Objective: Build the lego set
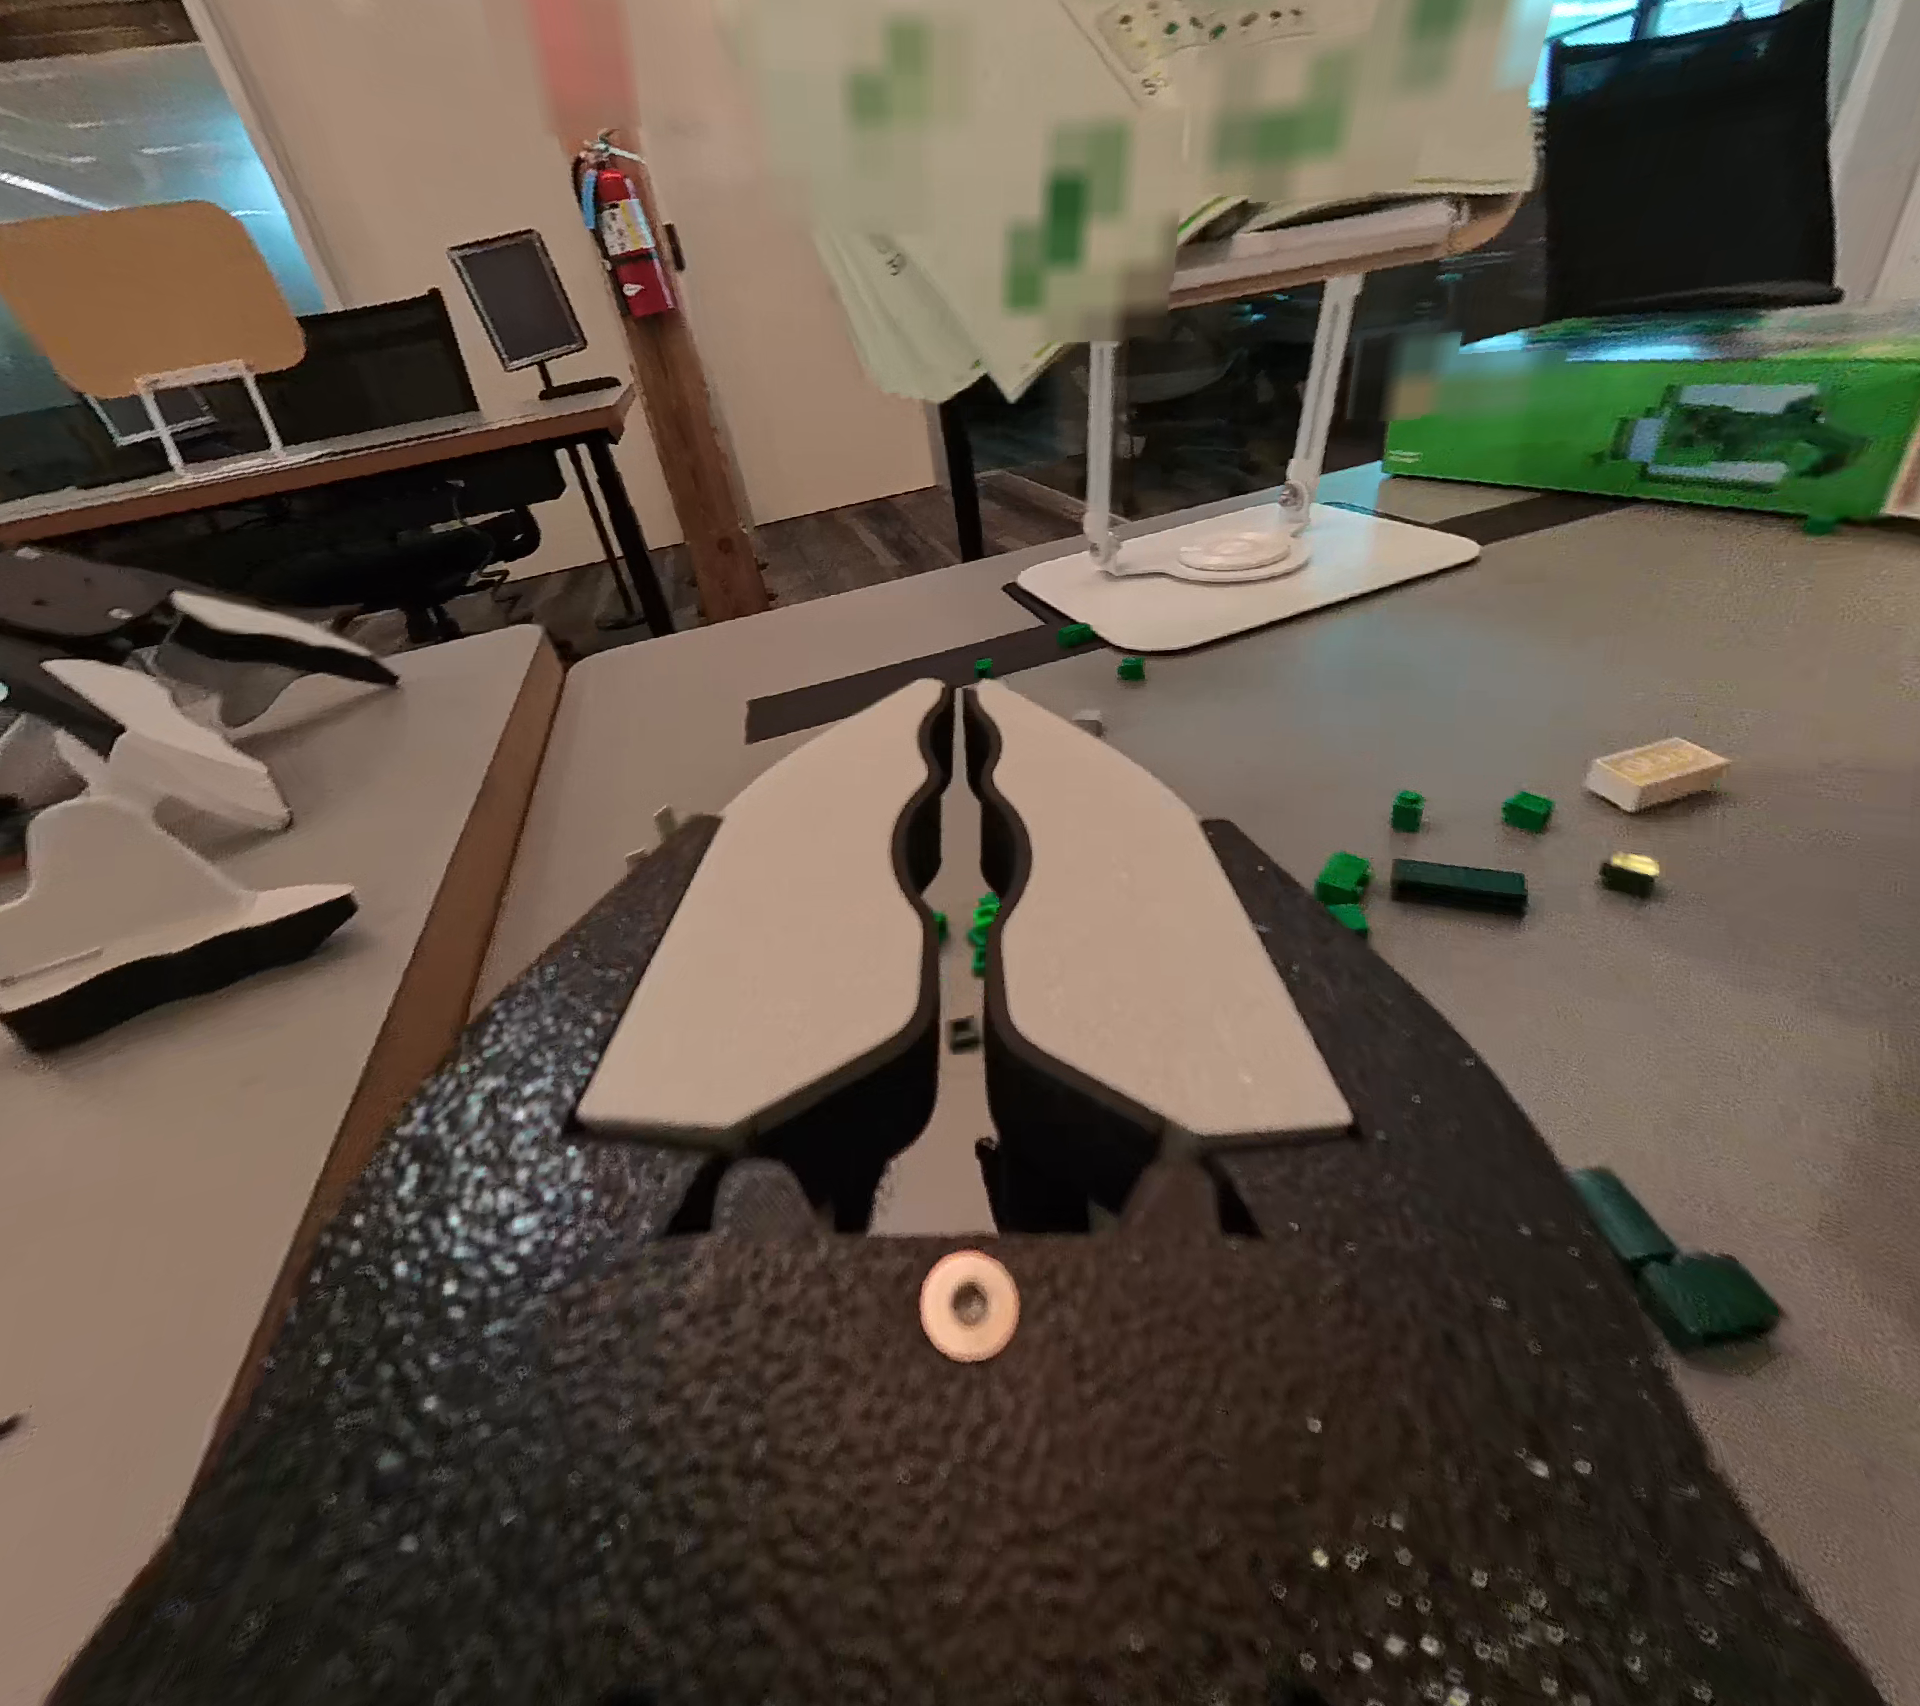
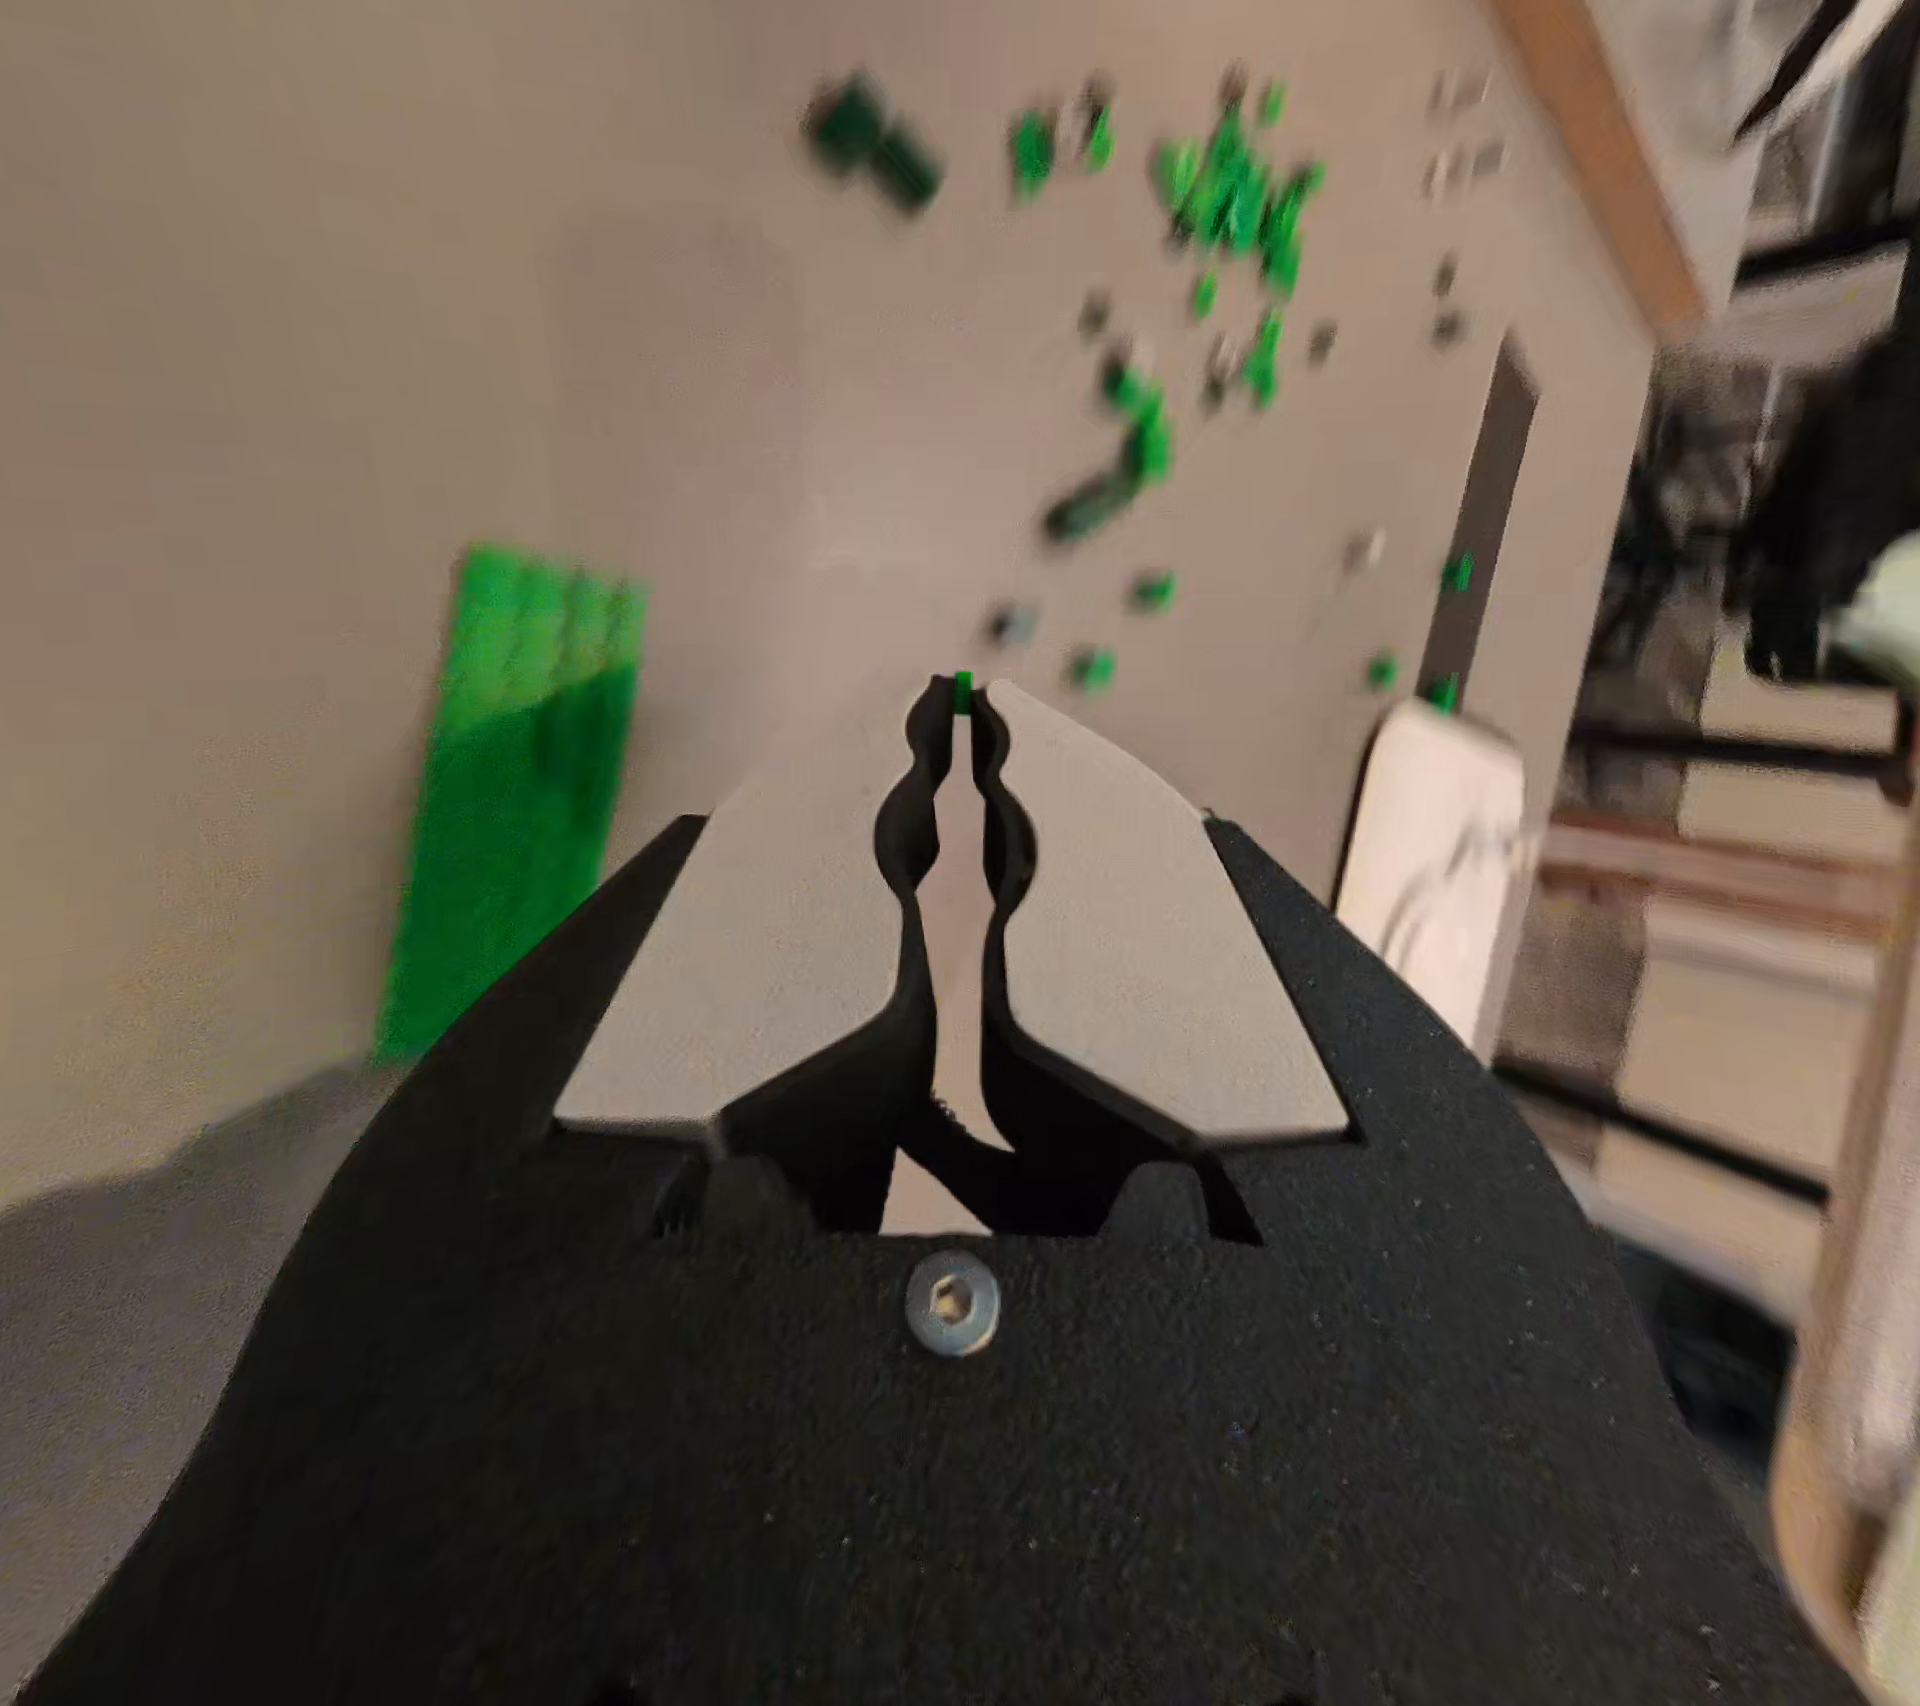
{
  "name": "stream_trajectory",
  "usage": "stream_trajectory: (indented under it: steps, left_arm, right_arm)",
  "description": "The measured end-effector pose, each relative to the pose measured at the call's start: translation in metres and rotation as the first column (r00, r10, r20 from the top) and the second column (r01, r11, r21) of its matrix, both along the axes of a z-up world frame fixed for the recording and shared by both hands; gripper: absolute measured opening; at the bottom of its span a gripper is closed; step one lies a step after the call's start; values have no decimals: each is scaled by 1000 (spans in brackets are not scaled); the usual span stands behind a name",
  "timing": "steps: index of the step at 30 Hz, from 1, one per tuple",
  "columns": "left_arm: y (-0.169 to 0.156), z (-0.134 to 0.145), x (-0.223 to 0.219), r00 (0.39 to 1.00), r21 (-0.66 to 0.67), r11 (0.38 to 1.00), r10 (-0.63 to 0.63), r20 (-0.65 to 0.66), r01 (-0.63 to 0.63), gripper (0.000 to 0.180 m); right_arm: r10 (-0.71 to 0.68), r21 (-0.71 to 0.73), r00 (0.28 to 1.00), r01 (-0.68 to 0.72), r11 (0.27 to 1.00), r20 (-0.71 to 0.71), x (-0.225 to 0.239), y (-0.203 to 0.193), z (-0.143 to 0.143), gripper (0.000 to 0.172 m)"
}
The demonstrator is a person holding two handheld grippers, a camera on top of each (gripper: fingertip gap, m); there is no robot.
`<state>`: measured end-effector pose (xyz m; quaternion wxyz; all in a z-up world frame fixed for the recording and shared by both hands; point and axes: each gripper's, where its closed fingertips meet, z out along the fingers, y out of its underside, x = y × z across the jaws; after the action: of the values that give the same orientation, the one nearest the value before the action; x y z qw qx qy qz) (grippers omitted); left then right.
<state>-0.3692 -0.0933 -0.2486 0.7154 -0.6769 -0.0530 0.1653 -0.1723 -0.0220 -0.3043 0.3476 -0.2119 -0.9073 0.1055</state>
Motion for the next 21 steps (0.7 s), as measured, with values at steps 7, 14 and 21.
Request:
stream_trajectory:
  steps: [7, 14, 21]
  left_arm:
    - [18, -5, 28, 994, -60, 996, -75, -75, 70, 1]
    - [16, -5, 38, 990, -78, 992, -102, -93, 95, 6]
    - [26, -3, 78, 955, -116, 957, -278, -99, 266, 24]
  right_arm:
    - [-101, 268, 993, 81, 960, 62, 124, 36, -30, 3]
    - [-37, 313, 992, -3, 950, 122, 140, 31, -50, 6]
    - [-104, 46, 981, 97, 994, 163, 152, 11, -42, 16]
